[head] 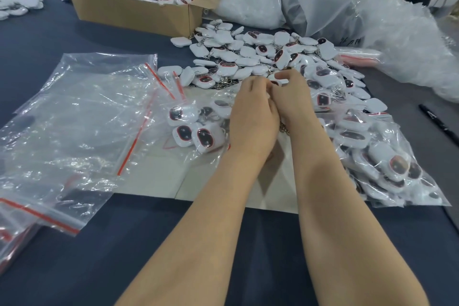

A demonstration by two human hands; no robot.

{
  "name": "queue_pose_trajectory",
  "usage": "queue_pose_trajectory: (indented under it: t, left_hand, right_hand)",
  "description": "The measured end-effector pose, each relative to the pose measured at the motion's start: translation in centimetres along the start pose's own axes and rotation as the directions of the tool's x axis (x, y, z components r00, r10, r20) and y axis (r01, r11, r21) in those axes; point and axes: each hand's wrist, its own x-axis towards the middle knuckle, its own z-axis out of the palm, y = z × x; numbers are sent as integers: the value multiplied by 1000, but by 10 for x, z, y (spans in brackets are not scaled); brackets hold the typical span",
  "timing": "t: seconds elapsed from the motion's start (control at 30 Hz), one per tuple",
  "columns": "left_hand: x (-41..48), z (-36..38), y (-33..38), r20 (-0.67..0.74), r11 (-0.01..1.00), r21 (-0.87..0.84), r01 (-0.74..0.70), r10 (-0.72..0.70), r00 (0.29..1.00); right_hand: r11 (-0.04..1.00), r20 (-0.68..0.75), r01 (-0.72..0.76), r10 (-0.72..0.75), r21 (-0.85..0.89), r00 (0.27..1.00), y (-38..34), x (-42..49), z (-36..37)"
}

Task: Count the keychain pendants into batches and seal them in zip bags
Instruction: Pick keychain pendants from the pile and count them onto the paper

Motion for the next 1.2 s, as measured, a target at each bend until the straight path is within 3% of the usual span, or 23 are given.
queue_pose_trajectory:
  t: [0.5,1.2]
  left_hand:
    - [2,-2,0,22,998,-30,55,-54,998]
    - [-1,-2,2,33,996,-15,86,-86,996]
  right_hand:
    - [996,76,61,-57,-60,995,-6,-5,-4]
    - [998,113,20,-14,-53,994,-4,-6,-3]
